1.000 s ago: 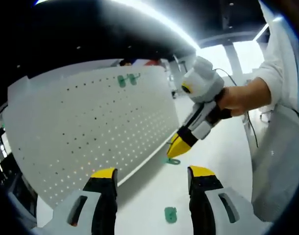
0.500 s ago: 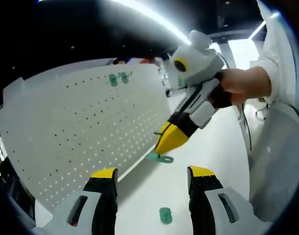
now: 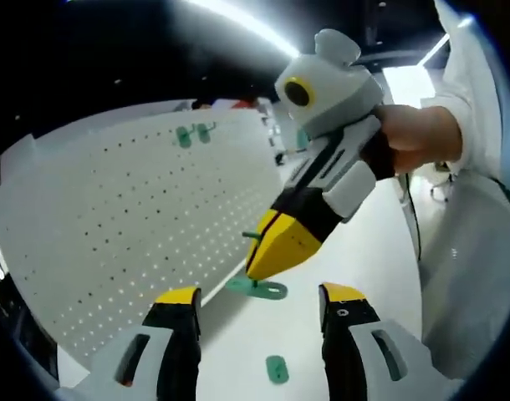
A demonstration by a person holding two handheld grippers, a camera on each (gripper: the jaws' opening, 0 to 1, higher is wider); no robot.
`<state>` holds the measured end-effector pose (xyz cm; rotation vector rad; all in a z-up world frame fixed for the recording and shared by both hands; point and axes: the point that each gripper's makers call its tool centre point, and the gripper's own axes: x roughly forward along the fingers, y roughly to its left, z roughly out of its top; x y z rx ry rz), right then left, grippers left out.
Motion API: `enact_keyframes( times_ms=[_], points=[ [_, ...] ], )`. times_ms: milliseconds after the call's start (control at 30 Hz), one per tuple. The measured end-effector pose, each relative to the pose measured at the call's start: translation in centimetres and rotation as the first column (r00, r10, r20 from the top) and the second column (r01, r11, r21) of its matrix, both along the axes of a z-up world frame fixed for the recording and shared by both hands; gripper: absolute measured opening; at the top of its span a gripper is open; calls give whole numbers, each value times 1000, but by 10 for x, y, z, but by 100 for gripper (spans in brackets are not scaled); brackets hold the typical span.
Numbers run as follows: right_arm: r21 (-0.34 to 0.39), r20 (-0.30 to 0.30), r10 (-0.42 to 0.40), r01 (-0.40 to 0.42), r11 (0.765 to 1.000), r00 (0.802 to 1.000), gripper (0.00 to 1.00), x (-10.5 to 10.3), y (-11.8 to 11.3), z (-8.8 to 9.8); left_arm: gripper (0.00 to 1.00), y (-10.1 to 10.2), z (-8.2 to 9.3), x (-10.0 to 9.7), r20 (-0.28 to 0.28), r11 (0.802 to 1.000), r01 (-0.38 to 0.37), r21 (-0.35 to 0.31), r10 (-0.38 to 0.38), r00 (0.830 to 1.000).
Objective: Insert the hook assembly into the mounting plate slot until the hook locks in place.
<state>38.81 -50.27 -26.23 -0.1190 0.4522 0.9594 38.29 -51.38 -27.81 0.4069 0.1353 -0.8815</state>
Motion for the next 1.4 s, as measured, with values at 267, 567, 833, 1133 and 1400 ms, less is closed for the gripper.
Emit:
enact_keyframes(
  times_ms=[267, 567, 833, 1133, 1400],
  points=[
    [-3, 3, 33, -33, 999, 999, 1, -7, 6, 0, 52, -3, -2, -3, -1, 1000, 23, 11, -23, 1000],
    [-4, 12, 49, -49, 999, 999, 1, -10, 7, 1, 44, -3, -4, -4, 4, 999, 30, 29, -30, 1000],
    [-10, 12, 59, -59, 998, 998, 1, -12, 8, -1, 33, 0, -4, -3, 16, 999, 25, 41, -26, 1000],
    [-16, 24, 62, -62, 998, 998, 1, -12, 9, 0, 33, 1, -4, -2, 30, 998, 21, 53, -23, 999],
    [-25, 23, 65, -64, 998, 998, 1, -13, 9, -2, 33, 1, -5, -3, 53, 996, 27, 90, -32, 998]
  ],
)
